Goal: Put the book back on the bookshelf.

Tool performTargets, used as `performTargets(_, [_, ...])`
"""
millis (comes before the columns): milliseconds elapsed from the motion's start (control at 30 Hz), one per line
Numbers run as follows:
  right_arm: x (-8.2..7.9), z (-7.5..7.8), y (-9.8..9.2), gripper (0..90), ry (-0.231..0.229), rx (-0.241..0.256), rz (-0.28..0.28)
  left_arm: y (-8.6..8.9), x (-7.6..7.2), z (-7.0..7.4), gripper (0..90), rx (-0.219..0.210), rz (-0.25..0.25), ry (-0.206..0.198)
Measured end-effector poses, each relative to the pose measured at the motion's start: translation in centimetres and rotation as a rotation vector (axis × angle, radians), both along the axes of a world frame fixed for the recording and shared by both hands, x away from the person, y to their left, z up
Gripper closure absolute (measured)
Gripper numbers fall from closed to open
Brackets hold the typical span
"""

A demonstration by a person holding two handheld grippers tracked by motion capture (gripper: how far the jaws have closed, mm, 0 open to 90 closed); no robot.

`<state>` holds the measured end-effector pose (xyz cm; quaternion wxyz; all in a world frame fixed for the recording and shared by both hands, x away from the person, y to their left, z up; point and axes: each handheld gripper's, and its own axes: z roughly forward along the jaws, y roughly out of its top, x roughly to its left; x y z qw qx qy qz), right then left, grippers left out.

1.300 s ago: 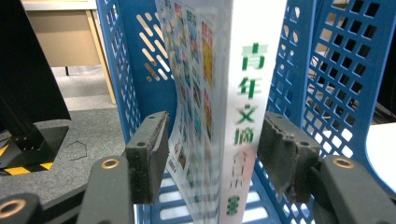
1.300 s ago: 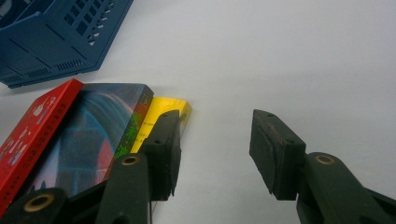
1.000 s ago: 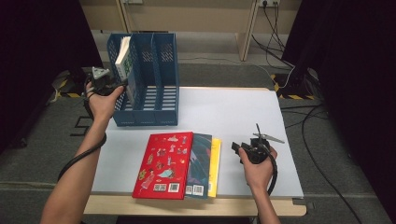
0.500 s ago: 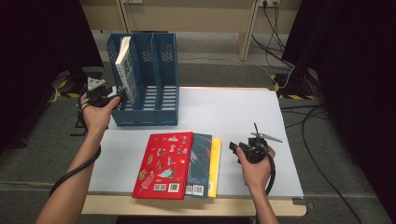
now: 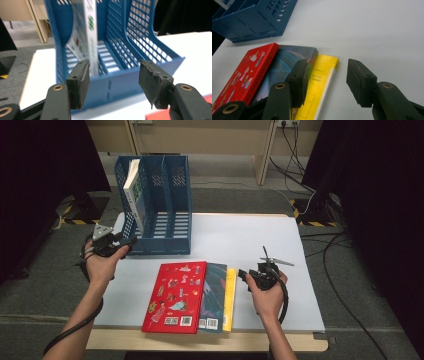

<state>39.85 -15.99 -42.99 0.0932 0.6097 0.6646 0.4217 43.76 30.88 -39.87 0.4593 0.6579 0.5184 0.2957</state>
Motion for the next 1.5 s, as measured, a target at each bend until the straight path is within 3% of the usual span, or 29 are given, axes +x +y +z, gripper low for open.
performTargets(367, [1.9,0.6,3.0,50.8,0.05,0.004,0.062,-1.7,-3.3,-3.5,41.2,-0.022,-0.101,0.076])
performTargets(700, [3.7,0.8,5.9,50.3,0.094,0.013,0.113,-3.7,-4.7,-6.0,41.5,-0.019,-0.171,0.136])
performTargets(800, [4.2,0.7,6.9,50.3,0.108,-0.008,0.124,-4.0,-4.9,-6.8,42.0,-0.028,-0.177,0.157])
performTargets(1133, [5.8,0.3,10.5,49.6,0.138,-0.006,0.186,-4.7,-5.3,-7.8,42.9,-0.04,-0.201,0.198])
performTargets(1267, [6.3,-0.1,11.1,49.1,0.163,-0.008,0.186,-4.8,-5.3,-8.1,42.9,-0.039,-0.206,0.21])
performTargets(1333, [6.6,-0.5,11.4,49.0,0.185,-0.004,0.189,-4.8,-5.3,-8.3,43.2,-0.04,-0.204,0.187])
performTargets(1500, [6.8,-1.2,11.8,49.0,0.202,-0.004,0.197,-4.9,-5.4,-8.5,43.3,-0.032,-0.206,0.207])
